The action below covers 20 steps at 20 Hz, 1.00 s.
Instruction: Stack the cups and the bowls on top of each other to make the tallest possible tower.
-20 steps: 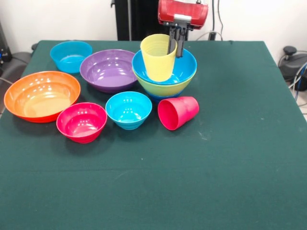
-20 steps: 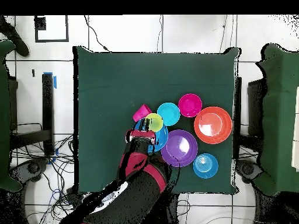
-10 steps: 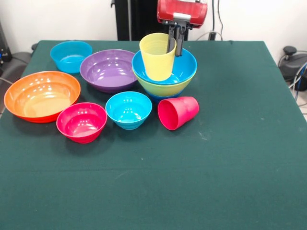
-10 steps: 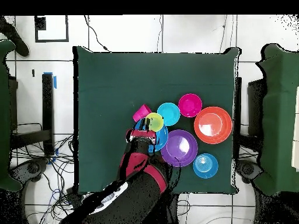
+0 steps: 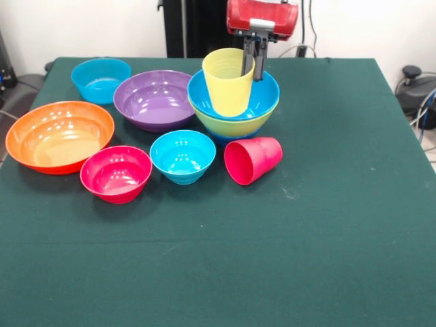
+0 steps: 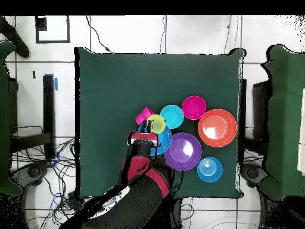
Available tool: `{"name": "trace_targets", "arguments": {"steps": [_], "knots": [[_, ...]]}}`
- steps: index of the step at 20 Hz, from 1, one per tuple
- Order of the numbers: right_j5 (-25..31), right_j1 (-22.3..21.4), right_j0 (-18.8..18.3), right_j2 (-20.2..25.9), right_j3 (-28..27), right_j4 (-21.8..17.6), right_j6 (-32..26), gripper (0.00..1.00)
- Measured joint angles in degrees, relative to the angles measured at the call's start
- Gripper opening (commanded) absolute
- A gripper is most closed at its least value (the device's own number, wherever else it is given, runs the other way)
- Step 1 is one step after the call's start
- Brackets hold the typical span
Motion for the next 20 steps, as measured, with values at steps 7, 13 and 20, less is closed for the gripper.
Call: {"name": "trace_targets", "arguments": {"steps": [7, 13, 20], "knots": [[-1.24, 1.27, 0.43, -0.15, 0.23, 0.93, 0.0, 0.0], [-2.02, 1.93, 0.6, -0.26, 0.68, 0.96, 0.0, 0.0], [-2.03, 1.99, 0.87, -0.29, 1.23, 0.96, 0.0, 0.0]]}}
